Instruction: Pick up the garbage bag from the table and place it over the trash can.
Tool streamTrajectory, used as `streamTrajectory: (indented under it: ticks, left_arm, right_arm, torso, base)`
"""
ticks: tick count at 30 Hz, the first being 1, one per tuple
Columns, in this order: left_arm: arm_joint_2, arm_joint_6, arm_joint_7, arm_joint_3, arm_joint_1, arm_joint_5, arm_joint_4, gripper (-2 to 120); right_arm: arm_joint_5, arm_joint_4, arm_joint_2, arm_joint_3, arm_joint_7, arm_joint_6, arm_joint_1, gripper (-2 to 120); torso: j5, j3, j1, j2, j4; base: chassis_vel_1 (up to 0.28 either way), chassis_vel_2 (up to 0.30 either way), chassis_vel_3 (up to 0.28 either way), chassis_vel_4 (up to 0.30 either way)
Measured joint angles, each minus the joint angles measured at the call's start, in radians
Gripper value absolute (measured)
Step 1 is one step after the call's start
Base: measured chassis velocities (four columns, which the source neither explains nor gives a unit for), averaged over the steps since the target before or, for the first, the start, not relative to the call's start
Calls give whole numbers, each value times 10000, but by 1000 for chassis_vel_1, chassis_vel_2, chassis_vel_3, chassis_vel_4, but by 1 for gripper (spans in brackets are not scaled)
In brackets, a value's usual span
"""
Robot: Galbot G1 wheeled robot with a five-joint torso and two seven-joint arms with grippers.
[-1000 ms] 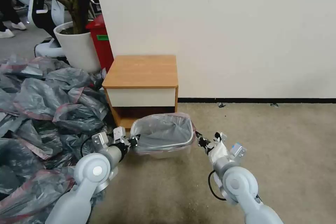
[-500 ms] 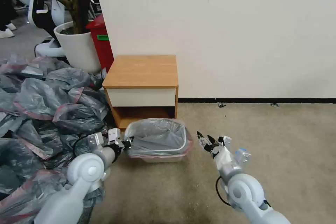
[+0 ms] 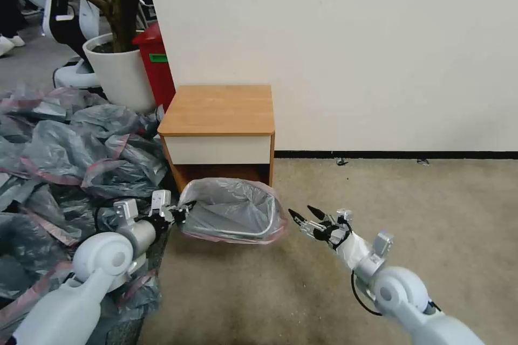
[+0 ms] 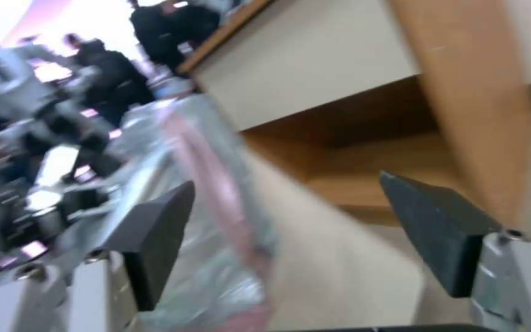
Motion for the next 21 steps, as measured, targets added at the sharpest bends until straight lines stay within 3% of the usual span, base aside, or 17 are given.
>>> streamTrajectory:
  ticks: [1, 5, 8, 12, 21]
  left_arm:
    - [0, 0, 0, 0, 0, 0, 0, 3]
    - [57, -34, -17, 22, -42, 1, -92, 3]
    - [63, -41, -53, 58, -53, -3, -183, 3]
    - [93, -40, -88, 82, -11, -8, -351, 3]
    - [141, -40, -136, 80, 135, -20, -547, 3]
  right_arm:
    - [0, 0, 0, 0, 0, 0, 0, 79]
    - [20, -516, -278, -20, -2229, -212, 220, 70]
    - [-156, -697, -370, -20, -2847, -459, 348, 65]
    - [-285, -1042, -384, -154, -2919, -570, 643, 57]
    - [-321, -1412, -367, -410, -2836, -580, 969, 54]
  torso:
    - [0, 0, 0, 0, 0]
    - [1, 0, 0, 0, -2]
    - [0, 0, 0, 0, -3]
    - [2, 0, 0, 0, -3]
    - [0, 0, 0, 0, -3]
  base:
    - [0, 0, 0, 0]
    - [0, 0, 0, 0]
    - [0, 0, 0, 0]
    - [0, 0, 0, 0]
    - [0, 0, 0, 0]
